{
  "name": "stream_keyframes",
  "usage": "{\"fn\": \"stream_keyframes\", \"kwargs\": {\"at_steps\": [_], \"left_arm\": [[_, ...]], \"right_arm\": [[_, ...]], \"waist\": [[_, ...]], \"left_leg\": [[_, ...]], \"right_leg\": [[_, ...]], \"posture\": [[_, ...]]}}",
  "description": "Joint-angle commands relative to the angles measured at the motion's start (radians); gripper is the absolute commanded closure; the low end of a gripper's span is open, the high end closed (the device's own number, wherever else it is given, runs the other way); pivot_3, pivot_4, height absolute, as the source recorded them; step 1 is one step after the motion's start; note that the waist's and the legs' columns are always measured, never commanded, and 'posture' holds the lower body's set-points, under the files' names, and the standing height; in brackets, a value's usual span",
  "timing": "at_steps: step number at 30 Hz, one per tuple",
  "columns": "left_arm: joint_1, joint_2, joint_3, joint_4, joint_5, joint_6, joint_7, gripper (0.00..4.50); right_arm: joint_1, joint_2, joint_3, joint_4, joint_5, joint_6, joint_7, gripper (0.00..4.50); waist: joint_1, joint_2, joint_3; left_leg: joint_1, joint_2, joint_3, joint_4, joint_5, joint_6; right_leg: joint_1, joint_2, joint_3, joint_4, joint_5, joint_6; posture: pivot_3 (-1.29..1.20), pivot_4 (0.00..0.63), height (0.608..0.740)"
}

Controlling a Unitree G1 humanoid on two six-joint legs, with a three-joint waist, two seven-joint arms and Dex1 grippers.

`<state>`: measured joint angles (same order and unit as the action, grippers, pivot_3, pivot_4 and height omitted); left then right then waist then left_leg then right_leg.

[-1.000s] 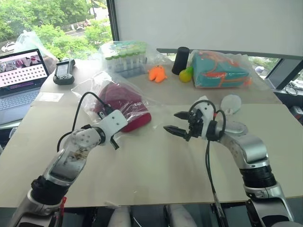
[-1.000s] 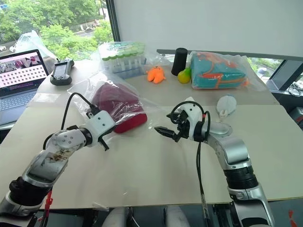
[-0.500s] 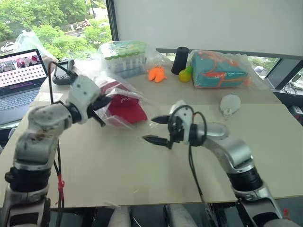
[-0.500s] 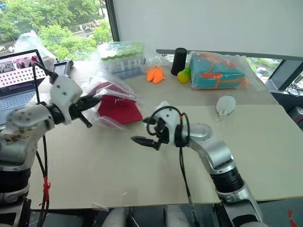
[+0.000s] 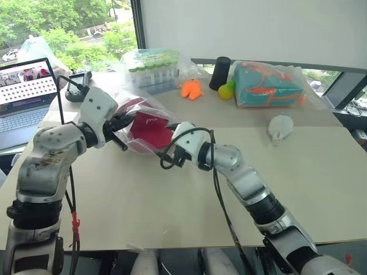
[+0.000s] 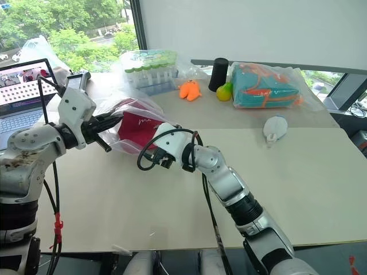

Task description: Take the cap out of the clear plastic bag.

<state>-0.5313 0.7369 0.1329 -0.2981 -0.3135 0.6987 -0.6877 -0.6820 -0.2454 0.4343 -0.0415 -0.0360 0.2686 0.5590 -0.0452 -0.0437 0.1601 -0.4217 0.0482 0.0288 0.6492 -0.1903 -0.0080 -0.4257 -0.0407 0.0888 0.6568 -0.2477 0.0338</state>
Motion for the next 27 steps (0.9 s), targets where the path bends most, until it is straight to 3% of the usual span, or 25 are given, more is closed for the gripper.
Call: {"fn": "stream_keyframes", "kwargs": {"at_steps": [1,7,9,10,17,27], "left_arm": [[-0.002,0.008,-0.006,-0.039,0.003,-0.016,0.008,4.45],[0.032,0.023,-0.035,-0.055,0.03,-0.046,0.006,4.45],[0.051,0.029,-0.052,-0.06,0.043,-0.063,0.002,4.45],[0.055,0.031,-0.057,-0.061,0.05,-0.071,0.001,4.45],[0.034,0.017,-0.047,-0.072,0.036,-0.064,0.017,4.45],[0.021,-0.001,-0.045,-0.093,-0.004,-0.03,0.033,4.45]], "right_arm": [[-0.029,0.004,-0.03,0.012,-0.012,-0.074,0.011,0.0],[-0.025,0.016,-0.085,0.036,0.049,-0.027,0.051,0.0],[-0.021,0.043,-0.165,-0.008,0.201,0.114,0.103,0.0],[-0.026,0.03,-0.172,-0.002,0.202,0.119,0.118,0.0],[-0.018,-0.031,-0.041,0.099,-0.032,-0.111,0.08,0.0],[-0.084,-0.019,0.121,0.325,-0.469,-0.398,-0.247,0.0]], "waist": [[0.0,0.0,0.0],[-0.001,0.0,0.0],[-0.001,0.0,0.0],[-0.001,0.0,0.0],[-0.001,0.0,0.0],[-0.006,0.0,0.0]], "left_leg": [[0.0,0.0,0.0,0.0,0.0,0.0],[0.0,0.0,0.0,0.0,0.0,0.0],[0.0,0.0,0.0,0.0,0.0,0.0],[0.0,0.0,0.0,0.0,0.0,0.0],[0.0,0.0,0.0,0.0,0.0,0.0],[0.0,0.0,0.0,-0.001,0.0,0.0]], "right_leg": [[0.0,0.0,0.0,0.0,0.0,0.0],[0.0,0.0,0.0,0.0,0.0,0.0],[0.0,0.0,0.0,0.0,0.0,0.0],[0.0,0.0,0.0,0.0,0.0,0.0],[0.0,0.0,0.0,0.0,0.0,0.0],[-0.001,0.0,0.0,-0.001,0.0,0.0]], "posture": [[0.0,0.15,0.74],[0.0,0.15,0.74],[0.0,0.15,0.74],[0.0,0.15,0.74],[0.0,0.15,0.74],[0.0,0.15,0.74]]}}
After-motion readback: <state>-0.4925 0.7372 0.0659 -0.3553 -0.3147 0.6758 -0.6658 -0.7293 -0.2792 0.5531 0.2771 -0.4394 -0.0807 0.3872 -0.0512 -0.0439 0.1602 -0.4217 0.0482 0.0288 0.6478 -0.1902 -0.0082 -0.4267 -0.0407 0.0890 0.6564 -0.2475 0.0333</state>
